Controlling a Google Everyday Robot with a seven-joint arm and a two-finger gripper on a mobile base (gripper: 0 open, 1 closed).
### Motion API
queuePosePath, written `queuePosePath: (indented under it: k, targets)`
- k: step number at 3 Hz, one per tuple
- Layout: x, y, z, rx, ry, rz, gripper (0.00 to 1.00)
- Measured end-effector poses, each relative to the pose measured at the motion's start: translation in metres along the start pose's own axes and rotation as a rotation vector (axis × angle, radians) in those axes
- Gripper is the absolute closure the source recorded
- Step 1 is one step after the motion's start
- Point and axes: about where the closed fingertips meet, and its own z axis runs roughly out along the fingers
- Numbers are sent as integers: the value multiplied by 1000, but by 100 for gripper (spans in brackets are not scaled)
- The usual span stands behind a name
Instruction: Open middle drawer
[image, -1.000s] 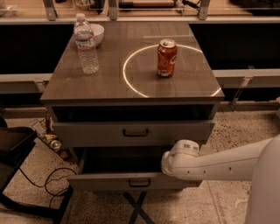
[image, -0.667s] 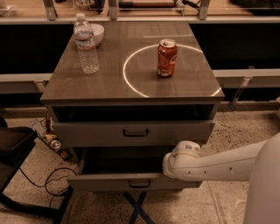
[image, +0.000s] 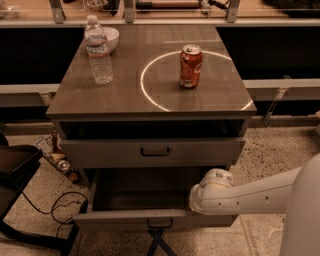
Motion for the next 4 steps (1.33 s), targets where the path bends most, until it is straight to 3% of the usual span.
queuePosePath:
  k: [2, 4]
  targets:
    - [-1, 48, -8, -103, 29, -5, 100]
    - [-27, 104, -12, -259, -11, -57, 100]
